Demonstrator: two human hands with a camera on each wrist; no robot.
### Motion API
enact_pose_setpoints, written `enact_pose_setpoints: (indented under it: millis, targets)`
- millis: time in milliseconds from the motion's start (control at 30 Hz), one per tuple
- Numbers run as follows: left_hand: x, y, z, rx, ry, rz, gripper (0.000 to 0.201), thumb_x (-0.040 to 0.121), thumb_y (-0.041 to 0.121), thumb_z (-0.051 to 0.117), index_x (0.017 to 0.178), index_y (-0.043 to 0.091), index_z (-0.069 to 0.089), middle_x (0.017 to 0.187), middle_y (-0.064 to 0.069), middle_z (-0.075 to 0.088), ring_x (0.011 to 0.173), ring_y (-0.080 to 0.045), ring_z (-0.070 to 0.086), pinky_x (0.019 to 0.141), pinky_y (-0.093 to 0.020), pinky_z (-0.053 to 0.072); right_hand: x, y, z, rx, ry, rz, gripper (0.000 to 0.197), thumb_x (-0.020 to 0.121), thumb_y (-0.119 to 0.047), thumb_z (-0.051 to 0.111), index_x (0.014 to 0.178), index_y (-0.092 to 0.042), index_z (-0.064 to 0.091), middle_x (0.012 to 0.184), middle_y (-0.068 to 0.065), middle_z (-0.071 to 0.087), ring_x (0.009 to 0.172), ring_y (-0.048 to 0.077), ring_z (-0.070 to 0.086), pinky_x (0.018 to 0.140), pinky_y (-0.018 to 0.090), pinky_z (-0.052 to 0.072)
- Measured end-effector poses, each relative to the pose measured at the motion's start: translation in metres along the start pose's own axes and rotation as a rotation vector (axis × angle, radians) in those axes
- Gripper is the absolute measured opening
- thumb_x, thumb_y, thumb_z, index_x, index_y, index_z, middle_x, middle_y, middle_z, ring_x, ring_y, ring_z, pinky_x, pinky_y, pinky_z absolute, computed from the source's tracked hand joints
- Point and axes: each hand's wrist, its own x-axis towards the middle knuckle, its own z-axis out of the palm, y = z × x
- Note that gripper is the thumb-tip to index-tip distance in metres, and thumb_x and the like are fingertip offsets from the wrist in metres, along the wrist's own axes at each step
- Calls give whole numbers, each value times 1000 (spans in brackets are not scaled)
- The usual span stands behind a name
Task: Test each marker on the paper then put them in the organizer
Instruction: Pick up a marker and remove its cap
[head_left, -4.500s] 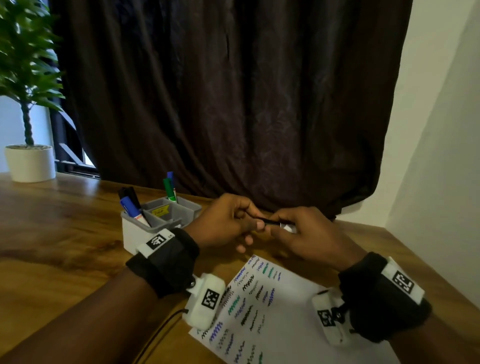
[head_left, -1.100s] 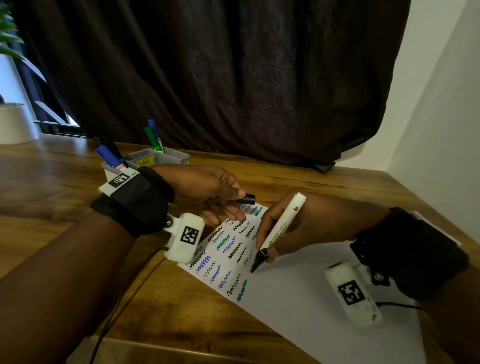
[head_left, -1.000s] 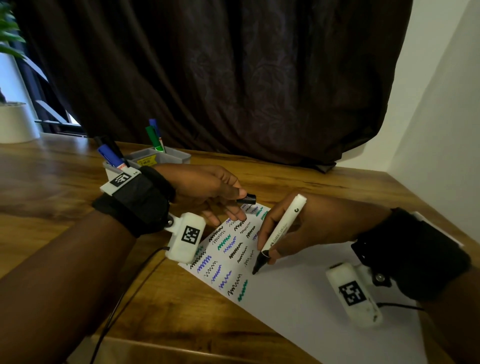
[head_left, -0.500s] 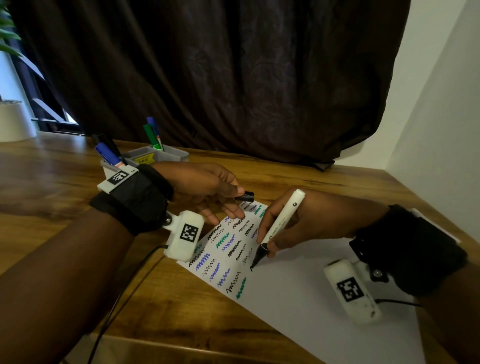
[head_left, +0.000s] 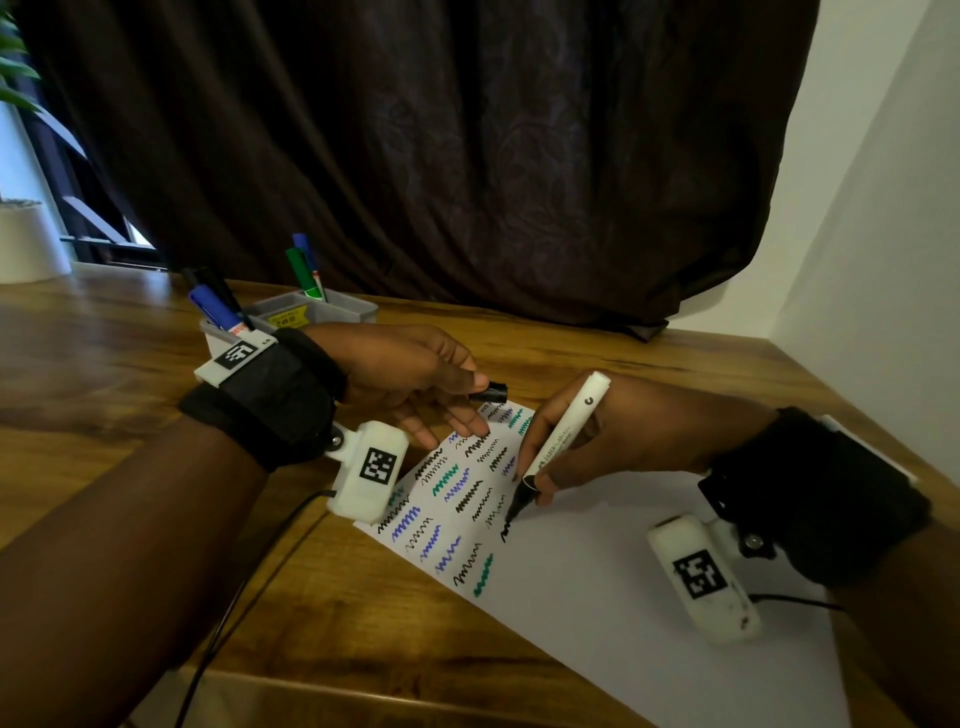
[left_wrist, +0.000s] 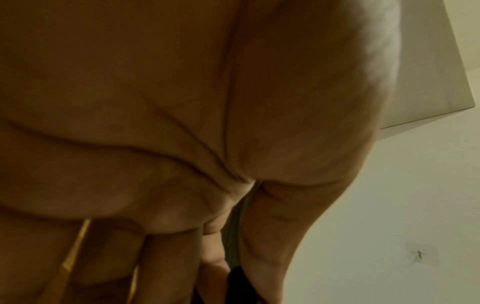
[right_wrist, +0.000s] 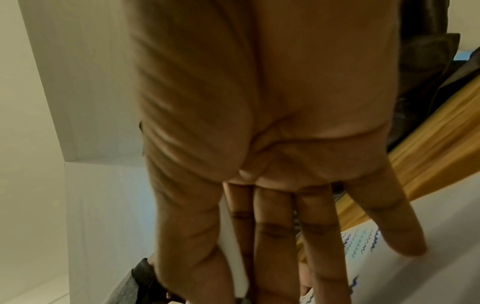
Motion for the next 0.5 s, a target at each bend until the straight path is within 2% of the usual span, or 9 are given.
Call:
enact_pose_setpoints:
  millis: [100,233,333,400,500]
  targets:
    - [0,0,0,0,1,1,16,101,24,50,105,10,59,118,-16,73,116,-27,68,100,-54,51,0,-1,-1,-16,-3,14,16,87,-7,78,102,-8,79,98,7,81,91,6,76,78,15,56]
    - [0,-1,0,-22,8,-3,16,101,23,49,106,10,57,116,-16,73,114,-27,69,97,-51,53,0,2,-1,-7,8,13,15,87,-9,78,102,-8,79,98,3,81,96,11,76,85,23,58]
    - [0,-2,0,-32,7,-6,14,102,23,48,101,12,57,117,-16,73,115,-27,68,96,-51,53,1,4,-1,20,12,10,13,87,-8,78,100,-10,79,97,9,81,96,19,77,88,27,59]
    - [1,-2,-1,-31,-2,0,15,102,24,48,98,13,56,117,-15,73,115,-27,68,99,-53,52,0,5,-1,26,19,2,13,87,-5,77,100,-6,79,95,9,81,95,21,77,89,30,60]
    - [2,-3,-1,-34,-4,2,15,102,24,48,96,13,56,118,-17,73,116,-28,68,101,-55,50,1,6,-3,20,38,2,15,86,-5,78,101,-4,79,95,8,81,94,19,77,87,28,59]
